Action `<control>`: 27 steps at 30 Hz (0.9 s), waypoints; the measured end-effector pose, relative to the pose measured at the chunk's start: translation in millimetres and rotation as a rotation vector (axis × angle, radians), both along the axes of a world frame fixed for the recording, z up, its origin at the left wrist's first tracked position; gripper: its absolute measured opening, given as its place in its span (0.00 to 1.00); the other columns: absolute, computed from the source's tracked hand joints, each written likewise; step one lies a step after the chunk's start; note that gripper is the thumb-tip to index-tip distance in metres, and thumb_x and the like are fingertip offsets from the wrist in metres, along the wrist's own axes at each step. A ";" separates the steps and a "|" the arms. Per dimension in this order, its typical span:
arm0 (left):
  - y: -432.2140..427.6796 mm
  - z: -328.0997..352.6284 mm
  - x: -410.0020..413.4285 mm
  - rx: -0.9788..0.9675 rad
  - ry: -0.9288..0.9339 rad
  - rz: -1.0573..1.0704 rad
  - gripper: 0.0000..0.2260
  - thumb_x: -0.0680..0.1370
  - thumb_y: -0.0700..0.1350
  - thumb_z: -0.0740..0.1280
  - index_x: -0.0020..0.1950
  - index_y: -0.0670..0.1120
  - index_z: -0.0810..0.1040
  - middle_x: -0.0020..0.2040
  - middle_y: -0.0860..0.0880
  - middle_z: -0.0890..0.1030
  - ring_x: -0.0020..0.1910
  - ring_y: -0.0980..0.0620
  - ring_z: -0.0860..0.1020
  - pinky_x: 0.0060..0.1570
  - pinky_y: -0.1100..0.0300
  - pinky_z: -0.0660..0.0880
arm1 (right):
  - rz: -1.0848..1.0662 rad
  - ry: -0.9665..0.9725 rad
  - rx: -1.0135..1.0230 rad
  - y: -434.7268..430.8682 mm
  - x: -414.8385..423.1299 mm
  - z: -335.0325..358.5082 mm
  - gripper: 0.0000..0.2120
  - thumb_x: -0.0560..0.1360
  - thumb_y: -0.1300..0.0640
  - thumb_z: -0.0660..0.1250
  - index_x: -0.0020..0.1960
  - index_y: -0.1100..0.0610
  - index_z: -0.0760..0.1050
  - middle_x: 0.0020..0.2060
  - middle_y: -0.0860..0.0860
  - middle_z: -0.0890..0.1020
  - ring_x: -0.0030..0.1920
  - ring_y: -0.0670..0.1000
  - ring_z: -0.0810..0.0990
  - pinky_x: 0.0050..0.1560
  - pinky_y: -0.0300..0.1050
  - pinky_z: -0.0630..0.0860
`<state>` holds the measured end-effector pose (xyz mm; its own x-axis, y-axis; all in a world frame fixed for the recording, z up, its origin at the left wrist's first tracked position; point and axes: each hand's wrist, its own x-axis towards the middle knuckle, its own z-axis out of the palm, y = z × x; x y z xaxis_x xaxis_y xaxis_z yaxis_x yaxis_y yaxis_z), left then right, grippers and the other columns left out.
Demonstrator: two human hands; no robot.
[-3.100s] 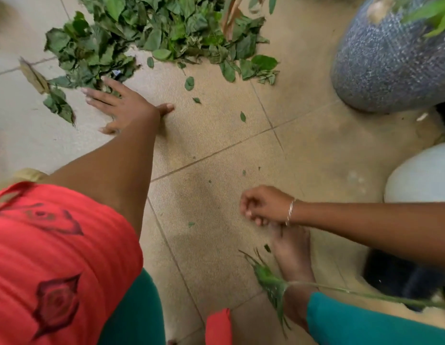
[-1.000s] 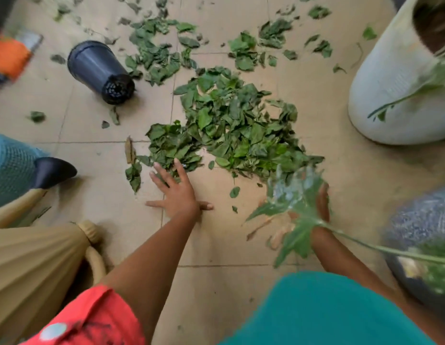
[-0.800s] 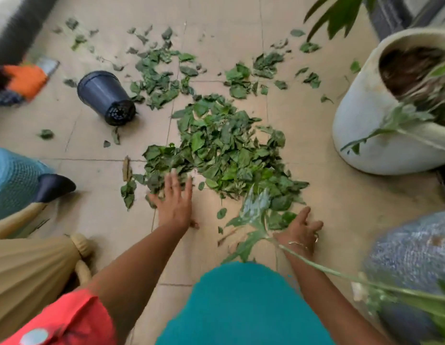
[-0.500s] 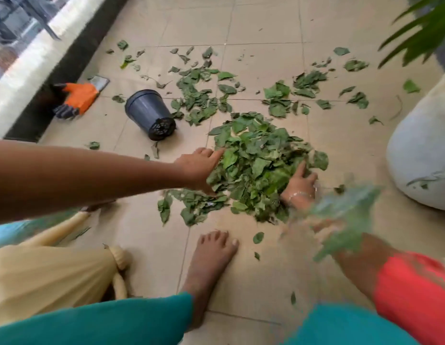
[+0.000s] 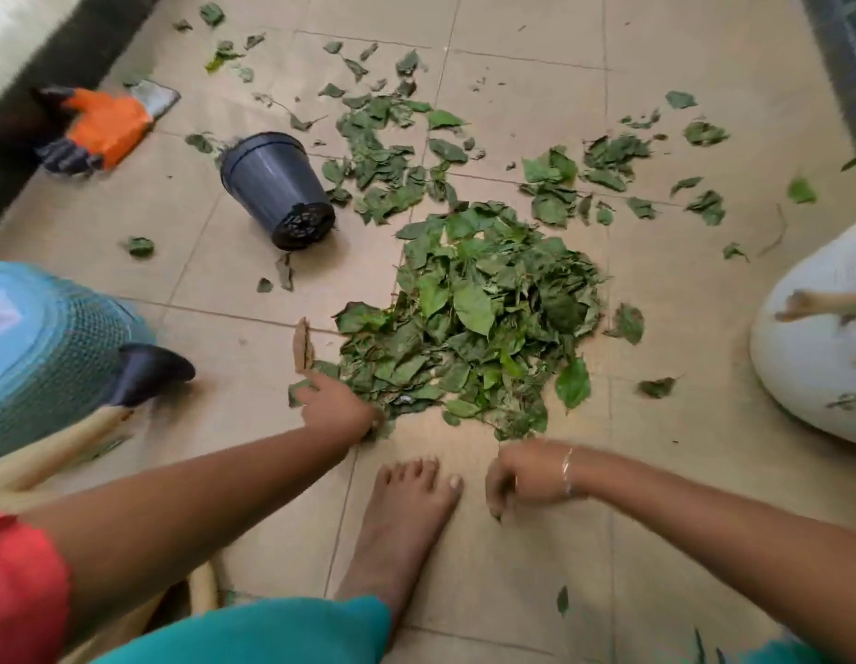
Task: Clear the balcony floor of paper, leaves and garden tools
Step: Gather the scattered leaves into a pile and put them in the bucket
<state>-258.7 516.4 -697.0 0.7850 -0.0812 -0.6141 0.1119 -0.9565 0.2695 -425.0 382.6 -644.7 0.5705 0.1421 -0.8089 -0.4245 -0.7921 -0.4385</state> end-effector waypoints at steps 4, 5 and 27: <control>-32.4 -1.5 5.5 -0.290 0.121 -0.047 0.40 0.68 0.44 0.76 0.73 0.41 0.56 0.71 0.37 0.58 0.65 0.37 0.69 0.65 0.46 0.70 | 0.158 0.087 -0.005 22.1 -13.2 -23.2 0.18 0.75 0.67 0.58 0.61 0.55 0.76 0.57 0.53 0.79 0.57 0.53 0.77 0.54 0.42 0.71; -38.1 0.4 9.1 -0.359 0.184 -0.073 0.39 0.68 0.42 0.76 0.72 0.43 0.58 0.70 0.38 0.61 0.63 0.38 0.70 0.62 0.45 0.72 | 0.108 0.012 -0.057 15.5 -7.9 -26.2 0.19 0.75 0.67 0.57 0.62 0.54 0.76 0.57 0.53 0.79 0.57 0.54 0.76 0.53 0.42 0.70; -27.6 21.4 39.4 -0.670 0.215 0.078 0.24 0.78 0.40 0.63 0.72 0.42 0.60 0.67 0.43 0.69 0.66 0.45 0.69 0.59 0.56 0.66 | -0.572 -0.403 -0.267 -18.0 85.2 -42.1 0.23 0.75 0.71 0.55 0.68 0.57 0.68 0.56 0.56 0.77 0.50 0.55 0.78 0.50 0.48 0.78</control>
